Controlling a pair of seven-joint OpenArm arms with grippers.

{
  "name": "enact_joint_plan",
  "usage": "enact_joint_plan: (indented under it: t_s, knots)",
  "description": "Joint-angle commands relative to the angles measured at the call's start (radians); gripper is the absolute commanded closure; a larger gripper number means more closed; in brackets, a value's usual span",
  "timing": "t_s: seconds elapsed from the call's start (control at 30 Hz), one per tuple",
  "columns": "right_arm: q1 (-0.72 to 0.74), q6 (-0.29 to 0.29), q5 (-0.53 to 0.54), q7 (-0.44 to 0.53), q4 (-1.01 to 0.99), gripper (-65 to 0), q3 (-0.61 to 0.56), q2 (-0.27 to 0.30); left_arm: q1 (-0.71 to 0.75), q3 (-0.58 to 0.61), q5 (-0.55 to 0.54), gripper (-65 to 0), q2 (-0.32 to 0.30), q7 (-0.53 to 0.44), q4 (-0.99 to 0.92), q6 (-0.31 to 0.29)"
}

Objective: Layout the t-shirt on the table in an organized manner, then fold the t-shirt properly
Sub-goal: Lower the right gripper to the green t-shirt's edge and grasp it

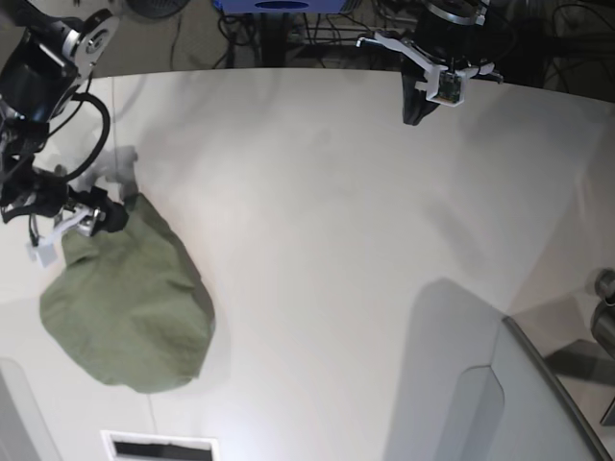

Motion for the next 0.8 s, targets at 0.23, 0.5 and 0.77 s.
enact_joint_plan:
  t_s: [0.23,0.5,0.77]
  knots:
    - [0.089,0.02,0.022,0.132,-0.197,-41.4,-0.008,0.05,0.01,-0.006,-0.001,-3.1,0.0,-0.021,0.011,0.004]
    - [0.101,0.02,0.022,0.185,-0.263,-40.8,-0.008,0.074,0.01,-0.006,-0.001,-3.1,0.0,-0.019,0.011,0.004]
    - [0.119,0.02,0.022,0.179,-0.26,0.0,-0.009,0.07,0.012,-0.006,-0.001,-3.1,0.0,-0.019,0.011,0.004]
